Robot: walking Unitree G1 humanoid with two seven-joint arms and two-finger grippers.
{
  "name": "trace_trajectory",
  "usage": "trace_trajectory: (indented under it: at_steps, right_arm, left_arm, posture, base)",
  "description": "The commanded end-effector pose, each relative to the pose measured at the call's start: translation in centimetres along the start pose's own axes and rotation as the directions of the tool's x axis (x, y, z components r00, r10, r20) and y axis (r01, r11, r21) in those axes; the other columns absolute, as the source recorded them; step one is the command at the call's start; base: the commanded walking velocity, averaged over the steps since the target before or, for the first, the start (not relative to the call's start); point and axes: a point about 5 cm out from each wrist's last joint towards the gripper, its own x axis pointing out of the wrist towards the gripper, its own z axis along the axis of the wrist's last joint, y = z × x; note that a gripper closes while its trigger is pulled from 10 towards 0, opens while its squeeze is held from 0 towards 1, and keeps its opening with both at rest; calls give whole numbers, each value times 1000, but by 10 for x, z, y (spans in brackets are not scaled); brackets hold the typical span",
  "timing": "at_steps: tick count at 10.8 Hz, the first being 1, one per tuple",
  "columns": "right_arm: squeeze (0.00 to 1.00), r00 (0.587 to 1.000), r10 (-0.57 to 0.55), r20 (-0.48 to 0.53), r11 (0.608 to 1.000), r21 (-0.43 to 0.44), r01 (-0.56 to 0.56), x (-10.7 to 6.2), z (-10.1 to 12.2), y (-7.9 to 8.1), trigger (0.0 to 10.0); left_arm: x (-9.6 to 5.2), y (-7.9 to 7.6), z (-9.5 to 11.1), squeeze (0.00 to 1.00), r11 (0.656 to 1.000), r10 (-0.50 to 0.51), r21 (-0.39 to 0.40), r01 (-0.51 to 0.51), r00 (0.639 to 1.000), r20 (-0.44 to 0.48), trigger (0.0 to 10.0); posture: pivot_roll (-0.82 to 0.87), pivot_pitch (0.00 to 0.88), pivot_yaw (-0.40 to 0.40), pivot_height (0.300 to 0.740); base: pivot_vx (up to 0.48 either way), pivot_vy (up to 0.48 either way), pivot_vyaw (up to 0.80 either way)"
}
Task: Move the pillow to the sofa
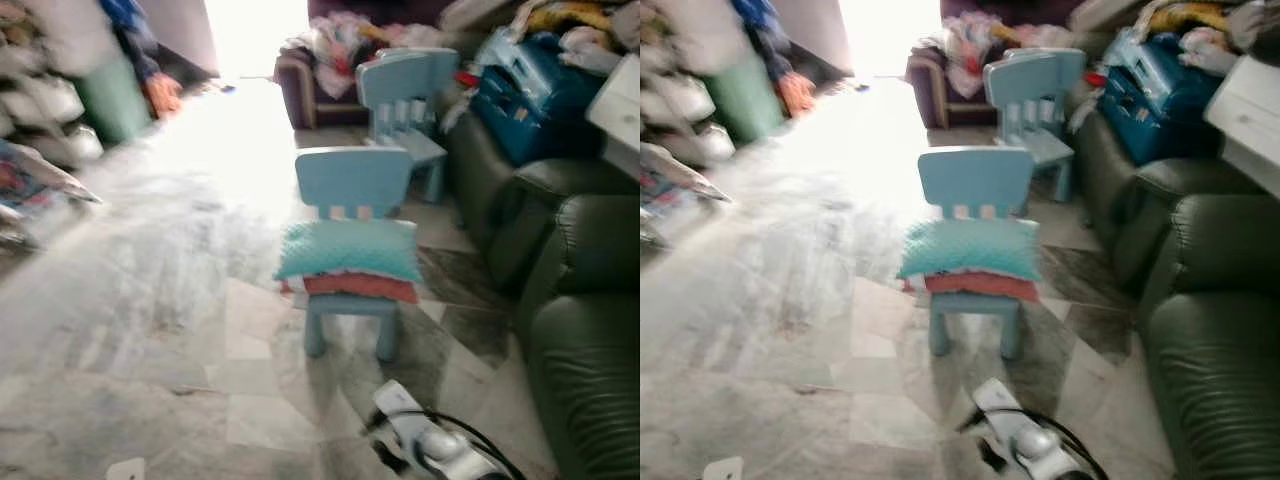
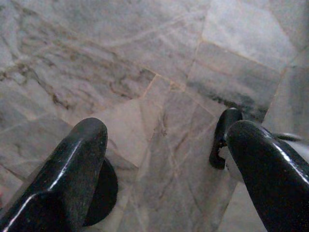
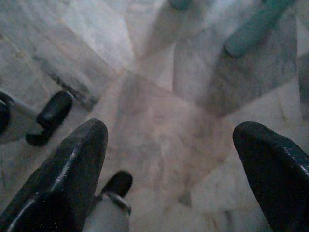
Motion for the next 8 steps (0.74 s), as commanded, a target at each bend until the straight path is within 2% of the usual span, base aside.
trace_trajectory:
  at_steps: [1,4,5,8]
  right_arm:
    - [0,1000,-4,-5,1000,14,4,0,0,0,10000]
    - [0,1000,-5,1,1000,7,5,0,4,-1,10000]
    - [0,1000,-6,6,1000,7,6,1,7,-3,10000]
    - [0,1000,-1,18,1000,8,1,2,14,0,10000]
  left_arm:
    - [0,4,0,0,1000,2,15,-2,1000,-1,10000]
    - [0,5,0,0,999,-3,45,3,1000,3,10000]
    - [0,5,0,0,999,-7,49,7,1000,2,10000]
    - [0,6,0,0,999,-8,49,8,1000,0,10000]
  posture:
    - [-76,0,52,740]
    - [-76,0,50,740]
    - [-77,0,50,740]
    - [-77,0,51,740]
  base:
    - [0,0,0]
    - [0,0,0]
    - [326,0,0]
    - [401,264,0]
